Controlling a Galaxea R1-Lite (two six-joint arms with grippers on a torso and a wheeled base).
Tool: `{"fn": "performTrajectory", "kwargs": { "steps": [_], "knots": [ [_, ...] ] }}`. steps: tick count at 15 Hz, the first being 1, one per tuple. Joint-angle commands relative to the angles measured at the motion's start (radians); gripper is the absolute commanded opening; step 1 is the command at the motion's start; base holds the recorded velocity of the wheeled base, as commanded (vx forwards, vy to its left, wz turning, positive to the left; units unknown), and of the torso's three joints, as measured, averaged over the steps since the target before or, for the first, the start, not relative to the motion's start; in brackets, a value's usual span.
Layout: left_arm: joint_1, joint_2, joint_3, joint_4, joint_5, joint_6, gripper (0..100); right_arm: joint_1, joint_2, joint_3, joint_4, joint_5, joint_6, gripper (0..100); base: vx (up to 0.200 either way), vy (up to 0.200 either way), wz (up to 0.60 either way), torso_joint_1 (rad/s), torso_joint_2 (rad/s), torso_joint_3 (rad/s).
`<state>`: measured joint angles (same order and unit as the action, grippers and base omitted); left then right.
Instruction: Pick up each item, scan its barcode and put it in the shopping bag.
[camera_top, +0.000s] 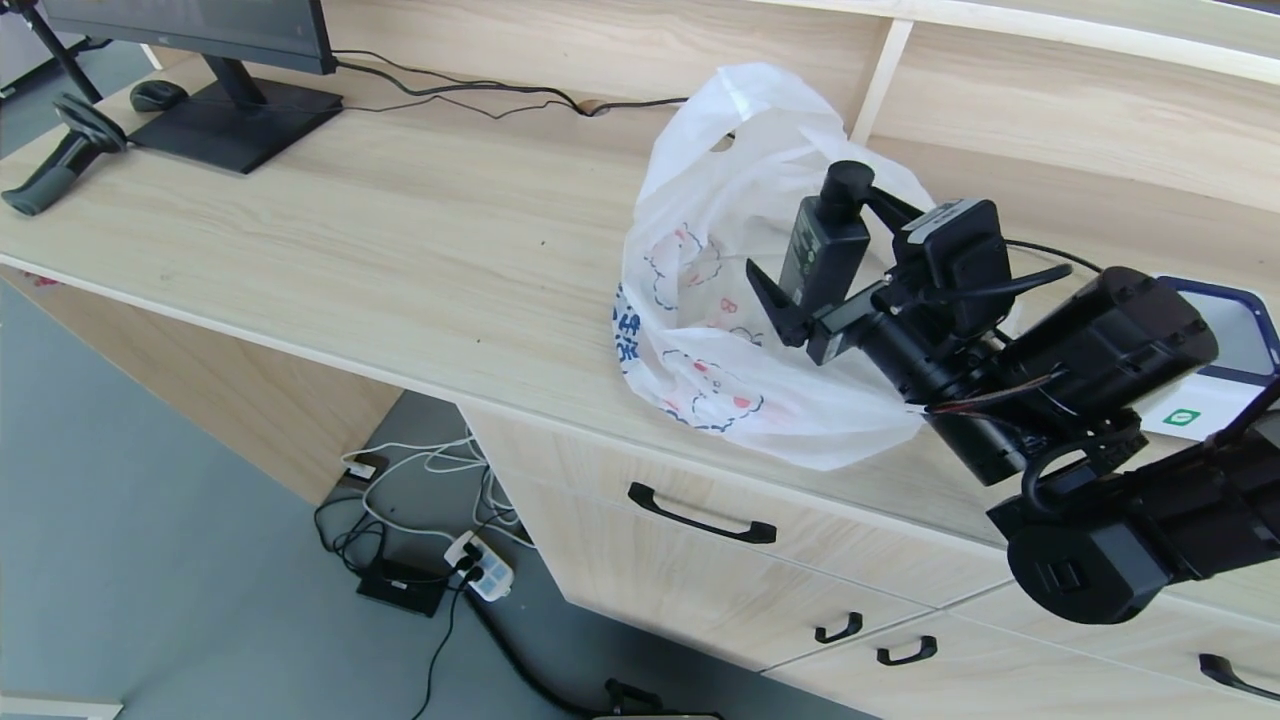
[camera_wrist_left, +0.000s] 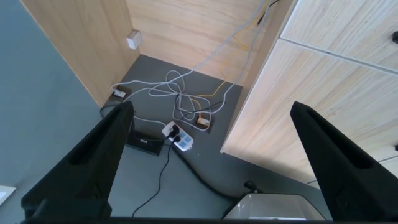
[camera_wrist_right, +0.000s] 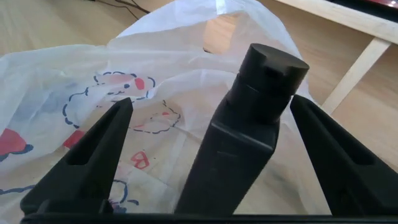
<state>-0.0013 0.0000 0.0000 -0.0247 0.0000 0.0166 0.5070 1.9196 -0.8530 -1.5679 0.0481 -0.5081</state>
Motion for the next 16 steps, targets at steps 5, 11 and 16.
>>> {"fn": "performTrajectory", "kwargs": {
  "steps": [5, 11, 16],
  "knots": [
    [0.000, 0.002, 0.000, 0.000, 0.000, 0.000, 100, 0.064, 0.027, -0.051, -0.003, -0.002, -0.003, 100, 0.000, 0.000, 0.00, 0.000, 0.00, 0.000],
    [0.000, 0.002, 0.000, 0.000, 0.000, -0.001, 100, 0.087, 0.039, -0.051, -0.003, -0.004, -0.003, 100, 0.000, 0.000, 0.00, 0.000, 0.00, 0.000],
    [0.000, 0.002, 0.000, -0.001, 0.000, -0.004, 100, 0.080, 0.029, -0.058, -0.003, -0.004, 0.003, 100, 0.000, 0.000, 0.00, 0.000, 0.00, 0.000]
  ]
}}
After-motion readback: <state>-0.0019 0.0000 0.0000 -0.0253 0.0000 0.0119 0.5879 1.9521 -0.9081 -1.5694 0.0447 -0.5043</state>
